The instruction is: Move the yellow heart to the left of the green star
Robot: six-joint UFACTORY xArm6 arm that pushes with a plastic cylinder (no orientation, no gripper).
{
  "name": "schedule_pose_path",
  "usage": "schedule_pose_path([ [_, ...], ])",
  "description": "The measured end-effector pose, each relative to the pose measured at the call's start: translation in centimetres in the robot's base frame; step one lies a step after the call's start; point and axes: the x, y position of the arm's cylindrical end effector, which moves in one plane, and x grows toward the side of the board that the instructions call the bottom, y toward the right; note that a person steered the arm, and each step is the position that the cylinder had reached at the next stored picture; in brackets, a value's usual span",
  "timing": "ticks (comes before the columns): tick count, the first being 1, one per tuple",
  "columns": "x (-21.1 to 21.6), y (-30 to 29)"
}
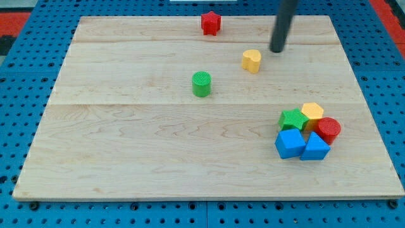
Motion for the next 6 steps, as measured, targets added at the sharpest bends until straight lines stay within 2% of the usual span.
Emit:
schedule_pose_path([
  [1, 3.9, -3.9],
  [2, 10.9, -3.3],
  [3, 14.3, -0.4],
  [4, 15.2, 0.6],
  [5, 8.3, -3.1],
  [6, 7.1, -9.3],
])
